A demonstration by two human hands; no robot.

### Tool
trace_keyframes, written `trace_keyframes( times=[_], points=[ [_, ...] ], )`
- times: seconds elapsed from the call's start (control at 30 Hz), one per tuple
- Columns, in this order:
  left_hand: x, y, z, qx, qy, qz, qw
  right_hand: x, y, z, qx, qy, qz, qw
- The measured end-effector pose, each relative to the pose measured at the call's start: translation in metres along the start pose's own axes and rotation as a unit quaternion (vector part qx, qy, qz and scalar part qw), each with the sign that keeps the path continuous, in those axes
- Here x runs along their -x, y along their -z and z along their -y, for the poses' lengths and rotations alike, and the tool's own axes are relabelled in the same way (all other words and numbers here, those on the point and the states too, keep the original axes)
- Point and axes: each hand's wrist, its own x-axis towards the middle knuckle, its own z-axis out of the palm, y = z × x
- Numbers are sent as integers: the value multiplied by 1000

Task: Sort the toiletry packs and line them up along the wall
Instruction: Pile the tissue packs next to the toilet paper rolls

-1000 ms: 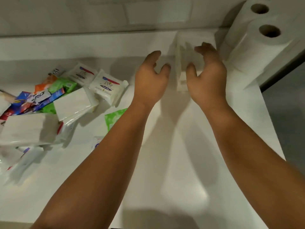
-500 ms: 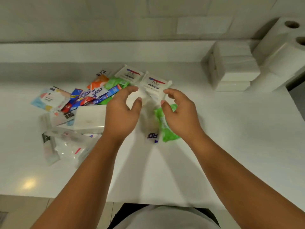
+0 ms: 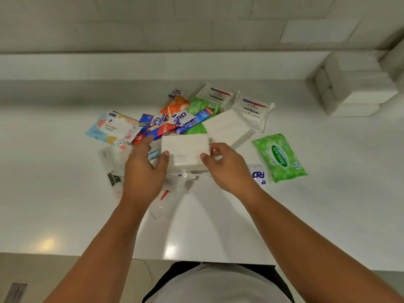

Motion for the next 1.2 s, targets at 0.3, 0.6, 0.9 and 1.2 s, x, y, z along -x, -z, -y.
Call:
trace_keyframes(
  times=[0.3, 0.6, 0.9, 1.2],
  points=[
    [-1, -4, 10, 48, -67, 45, 996, 0, -13, 21, -45, -31, 44, 998],
    [5, -8, -27, 284, -64, 63, 955, 18, 11, 14, -220, -25, -92, 971],
    [23, -42, -88, 371, -125, 184, 902, 30, 82, -12, -375, 31, -145, 915],
    [46, -117, -155, 398, -134, 230, 878, 33, 156, -70, -399, 9, -198, 895]
  ],
)
